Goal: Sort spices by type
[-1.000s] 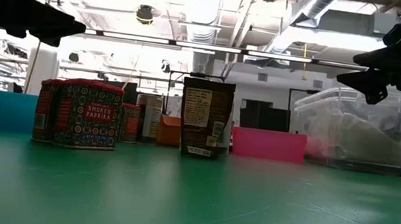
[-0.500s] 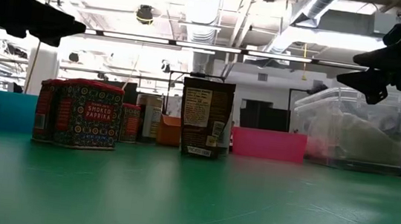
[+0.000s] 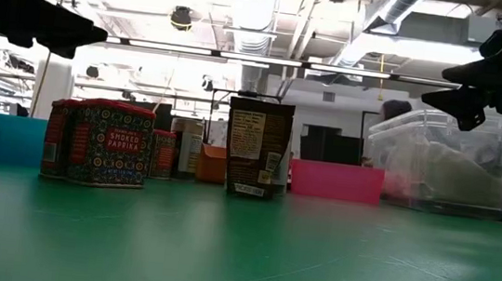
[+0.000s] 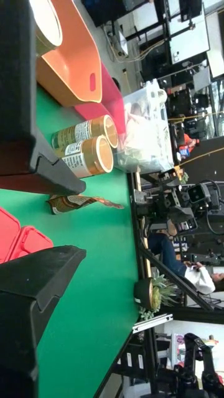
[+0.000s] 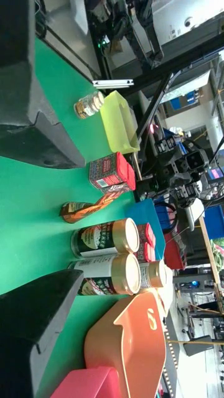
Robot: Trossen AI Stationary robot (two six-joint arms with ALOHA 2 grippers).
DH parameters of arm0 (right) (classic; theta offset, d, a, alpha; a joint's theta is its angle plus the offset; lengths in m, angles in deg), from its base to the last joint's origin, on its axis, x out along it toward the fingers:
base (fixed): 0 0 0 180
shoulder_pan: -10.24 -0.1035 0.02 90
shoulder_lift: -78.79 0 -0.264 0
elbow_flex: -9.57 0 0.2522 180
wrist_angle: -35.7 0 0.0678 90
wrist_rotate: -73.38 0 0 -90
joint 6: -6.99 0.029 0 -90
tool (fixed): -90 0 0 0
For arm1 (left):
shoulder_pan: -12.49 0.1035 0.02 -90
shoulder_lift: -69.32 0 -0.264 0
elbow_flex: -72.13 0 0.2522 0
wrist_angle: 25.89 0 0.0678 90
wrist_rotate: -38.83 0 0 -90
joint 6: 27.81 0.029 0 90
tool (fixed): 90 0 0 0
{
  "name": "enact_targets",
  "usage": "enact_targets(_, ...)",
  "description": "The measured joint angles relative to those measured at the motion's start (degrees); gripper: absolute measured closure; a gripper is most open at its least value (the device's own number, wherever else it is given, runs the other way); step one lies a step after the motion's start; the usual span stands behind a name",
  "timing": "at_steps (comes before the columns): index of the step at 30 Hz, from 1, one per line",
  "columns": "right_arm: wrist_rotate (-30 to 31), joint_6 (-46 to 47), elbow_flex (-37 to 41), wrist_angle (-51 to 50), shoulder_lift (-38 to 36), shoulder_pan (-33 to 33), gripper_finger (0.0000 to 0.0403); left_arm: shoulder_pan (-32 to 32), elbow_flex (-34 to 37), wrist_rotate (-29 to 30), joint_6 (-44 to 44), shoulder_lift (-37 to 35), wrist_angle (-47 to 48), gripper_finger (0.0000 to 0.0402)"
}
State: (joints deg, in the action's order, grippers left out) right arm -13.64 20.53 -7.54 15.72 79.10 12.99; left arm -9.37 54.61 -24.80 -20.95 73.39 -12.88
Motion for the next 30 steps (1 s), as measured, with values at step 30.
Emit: enact_targets(30, 0.17, 6.99, 0.14, 8.07, 0.01, 0.03, 0.0101, 0.0, 0.24, 5.51, -19.39, 0.02, -6.94, 0.0269)
